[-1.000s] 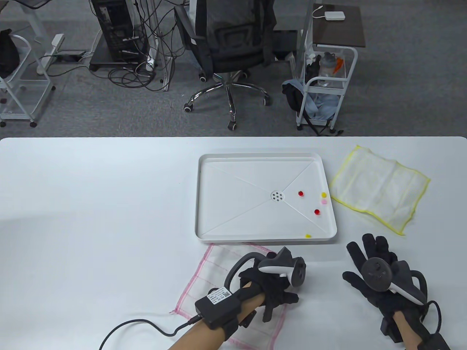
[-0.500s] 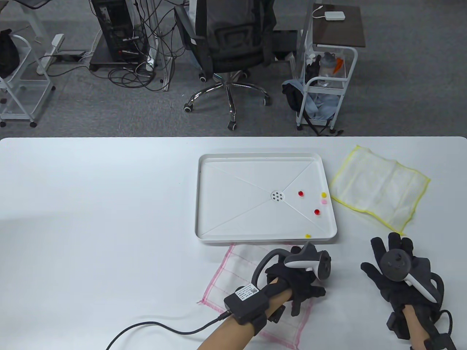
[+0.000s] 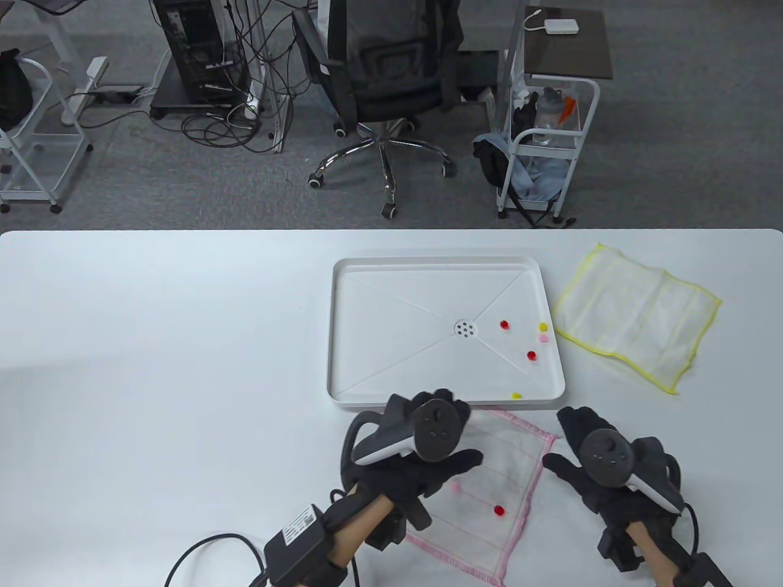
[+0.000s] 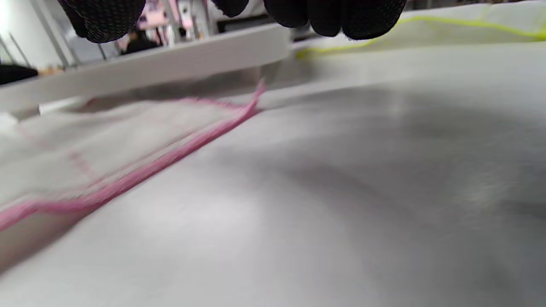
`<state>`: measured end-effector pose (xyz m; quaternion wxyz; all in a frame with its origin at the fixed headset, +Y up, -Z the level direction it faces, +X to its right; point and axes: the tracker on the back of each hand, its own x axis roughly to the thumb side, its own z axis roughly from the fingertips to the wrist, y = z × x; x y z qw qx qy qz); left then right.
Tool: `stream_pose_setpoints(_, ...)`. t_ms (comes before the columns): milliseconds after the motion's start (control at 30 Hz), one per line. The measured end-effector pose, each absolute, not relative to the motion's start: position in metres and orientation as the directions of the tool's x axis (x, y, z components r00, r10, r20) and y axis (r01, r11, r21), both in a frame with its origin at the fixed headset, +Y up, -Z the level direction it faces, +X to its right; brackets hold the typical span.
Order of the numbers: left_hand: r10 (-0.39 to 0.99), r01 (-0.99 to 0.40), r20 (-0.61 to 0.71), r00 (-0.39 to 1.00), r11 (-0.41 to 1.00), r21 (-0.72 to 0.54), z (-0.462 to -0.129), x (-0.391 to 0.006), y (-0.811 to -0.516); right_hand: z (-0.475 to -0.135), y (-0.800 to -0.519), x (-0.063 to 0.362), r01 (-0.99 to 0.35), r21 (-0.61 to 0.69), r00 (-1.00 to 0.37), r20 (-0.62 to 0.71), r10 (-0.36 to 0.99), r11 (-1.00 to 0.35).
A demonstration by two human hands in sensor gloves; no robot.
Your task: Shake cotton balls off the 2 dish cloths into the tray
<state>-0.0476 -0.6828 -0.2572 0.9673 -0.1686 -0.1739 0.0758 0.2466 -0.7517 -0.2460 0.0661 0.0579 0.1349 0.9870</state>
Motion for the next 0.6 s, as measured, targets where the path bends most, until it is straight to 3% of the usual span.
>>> stream_pose_setpoints(33,0.162,-0.06,0.256,0.953,0.93,-0.363,-0.257,-0.055,-0.688,-0.248,-0.753,0.238,-0.079,0.309,-0.989,0.098,0.114,-0.948)
stream_pose_setpoints(100,-0.003,0.056,0.104,0.995,0.857,-0.512,-0.256,-0.07,-0.708,-0.255,-0.759,0.218,0.0,0.395,-0.995,0.091,0.039,-0.919)
stream_pose_setpoints(233,-0.141,0.127,0.029,0.99,0.769,-0.626,-0.257,-0.074,-0.737,-0.265,-0.768,0.201,0.053,0.484,-0.998,0.056,-0.029,-0.873)
stream_pose_setpoints(333,-0.146,0.118,0.02,0.989,0.704,-0.7,-0.262,-0.065,-0.756,-0.271,-0.775,0.193,0.066,0.528,-0.998,0.038,-0.054,-0.847)
stream_pose_setpoints(433,-0.183,0.129,-0.008,0.983,0.722,-0.68,-0.267,-0.054,-0.757,-0.272,-0.773,0.188,0.078,0.511,-0.997,0.038,-0.068,-0.856)
stream_pose_setpoints(600,-0.106,0.065,-0.018,0.994,0.729,-0.681,-0.273,-0.043,-0.756,-0.271,-0.769,0.181,0.076,0.482,-0.997,0.047,-0.061,-0.873)
